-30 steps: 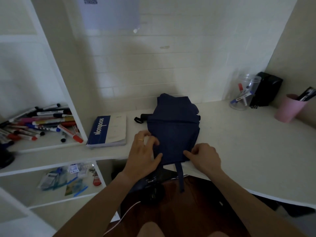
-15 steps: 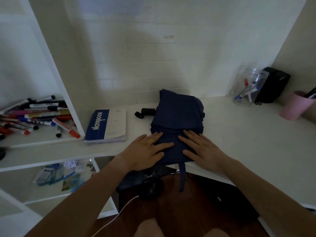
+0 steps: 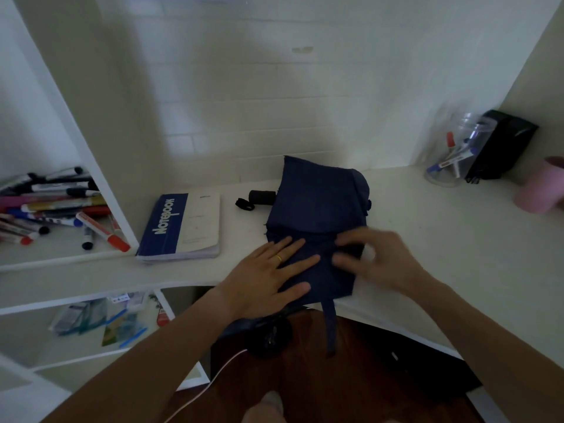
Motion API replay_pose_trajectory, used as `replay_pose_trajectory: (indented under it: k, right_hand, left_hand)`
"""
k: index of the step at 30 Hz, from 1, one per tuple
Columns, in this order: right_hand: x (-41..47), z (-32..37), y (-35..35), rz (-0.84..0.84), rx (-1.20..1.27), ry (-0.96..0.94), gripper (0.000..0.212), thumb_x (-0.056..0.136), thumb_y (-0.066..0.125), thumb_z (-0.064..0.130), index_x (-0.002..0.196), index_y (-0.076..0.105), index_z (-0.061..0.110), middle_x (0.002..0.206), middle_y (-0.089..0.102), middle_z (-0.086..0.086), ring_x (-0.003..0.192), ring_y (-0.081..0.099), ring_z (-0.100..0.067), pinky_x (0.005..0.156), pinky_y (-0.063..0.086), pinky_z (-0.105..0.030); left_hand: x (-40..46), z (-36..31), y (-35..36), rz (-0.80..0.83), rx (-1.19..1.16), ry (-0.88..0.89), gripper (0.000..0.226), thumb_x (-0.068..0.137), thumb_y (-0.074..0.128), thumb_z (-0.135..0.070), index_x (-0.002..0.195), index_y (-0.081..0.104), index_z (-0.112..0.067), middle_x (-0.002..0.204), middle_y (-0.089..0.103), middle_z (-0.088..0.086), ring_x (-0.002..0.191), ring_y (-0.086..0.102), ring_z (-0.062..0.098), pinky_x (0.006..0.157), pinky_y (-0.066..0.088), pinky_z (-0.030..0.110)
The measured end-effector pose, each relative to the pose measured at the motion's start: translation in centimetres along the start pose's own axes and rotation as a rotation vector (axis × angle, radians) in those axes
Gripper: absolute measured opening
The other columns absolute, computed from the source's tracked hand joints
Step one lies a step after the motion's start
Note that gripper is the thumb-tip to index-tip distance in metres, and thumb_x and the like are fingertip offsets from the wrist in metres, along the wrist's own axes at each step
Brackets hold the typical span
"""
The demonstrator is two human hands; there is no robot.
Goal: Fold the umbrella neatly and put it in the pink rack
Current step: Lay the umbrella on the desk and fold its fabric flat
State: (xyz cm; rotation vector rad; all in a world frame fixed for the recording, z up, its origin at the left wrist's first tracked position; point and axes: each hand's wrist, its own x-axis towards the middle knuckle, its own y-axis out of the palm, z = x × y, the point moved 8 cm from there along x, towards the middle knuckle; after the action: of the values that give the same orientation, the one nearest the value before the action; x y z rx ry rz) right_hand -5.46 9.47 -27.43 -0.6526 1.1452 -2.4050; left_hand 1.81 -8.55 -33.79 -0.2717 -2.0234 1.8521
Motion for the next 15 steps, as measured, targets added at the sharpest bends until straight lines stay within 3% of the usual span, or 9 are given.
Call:
replay_pose_trajectory:
  k: [2, 3, 6, 8, 12, 15]
  right_hand:
    - [1.5, -0.1, -4.4, -0.382, 0.156, 0.112, 0.016, 0.082, 0.077, 0.040, 0.092, 0.076, 0.028, 0.098, 0.075, 0.009, 0.085, 0.067, -0.007, 0.076, 0.046, -0.010]
    - [2.5, -0.7, -5.6, -0.455, 0.199, 0.213, 0.019, 0.081, 0.077, 0.042, 0.091, 0.076, 0.027, 0.095, 0.074, 0.009, 0.081, 0.066, -0.009, 0.075, 0.048, -0.014]
    - [6.1, -3.1, -4.7, -0.290, 0.371, 0.482, 0.044, 0.070, 0.085, 0.046, 0.102, 0.076, 0.016, 0.104, 0.074, 0.001, 0.095, 0.068, -0.016, 0.088, 0.056, -0.032]
    - [7.3, -3.1, -4.0, -0.216, 0.505, 0.538, 0.040, 0.068, 0.090, 0.033, 0.098, 0.077, 0.012, 0.103, 0.074, -0.003, 0.096, 0.068, -0.018, 0.081, 0.057, -0.029]
    - [6.7, -0.3, -5.2, -0.246, 0.642, 0.407, 0.015, 0.075, 0.086, 0.014, 0.080, 0.072, 0.014, 0.085, 0.072, -0.003, 0.068, 0.067, -0.006, 0.048, 0.048, -0.010]
    - [3.5, 1.0, -5.4, -0.275, 0.650, 0.308, 0.017, 0.080, 0.082, 0.012, 0.089, 0.069, 0.008, 0.077, 0.070, -0.004, 0.049, 0.060, 0.001, 0.044, 0.044, -0.011]
  left_hand:
    - [0.0, -0.2, 0.1, -0.026, 0.019, 0.009, 0.058, 0.104, 0.017, -0.066, 0.158, 0.005, -0.050, 0.172, 0.003, -0.004, 0.158, 0.002, 0.017, 0.128, 0.006, 0.039]
    - [0.0, -0.2, 0.0, -0.040, 0.021, 0.008, 0.058, 0.104, 0.017, -0.065, 0.158, 0.007, -0.049, 0.172, 0.005, -0.004, 0.158, 0.003, 0.018, 0.128, 0.008, 0.040]
    - [-0.2, -0.1, -0.1, -0.041, 0.014, -0.003, 0.058, 0.104, 0.019, -0.064, 0.158, 0.007, -0.049, 0.172, 0.004, -0.005, 0.158, 0.002, 0.017, 0.128, 0.008, 0.040]
    - [-0.2, -0.2, -0.1, -0.019, 0.012, -0.010, 0.058, 0.104, 0.019, -0.065, 0.158, 0.005, -0.050, 0.172, 0.002, -0.006, 0.158, -0.001, 0.016, 0.128, 0.006, 0.040]
    - [-0.1, -0.2, -0.2, -0.038, 0.008, -0.013, 0.058, 0.104, 0.018, -0.065, 0.158, 0.006, -0.050, 0.171, 0.001, -0.007, 0.158, -0.002, 0.016, 0.128, 0.006, 0.040]
    - [-0.3, -0.2, -0.2, -0.041, -0.002, -0.016, 0.058, 0.103, 0.018, -0.066, 0.158, 0.008, -0.050, 0.171, 0.001, -0.007, 0.158, -0.001, 0.015, 0.128, 0.003, 0.037]
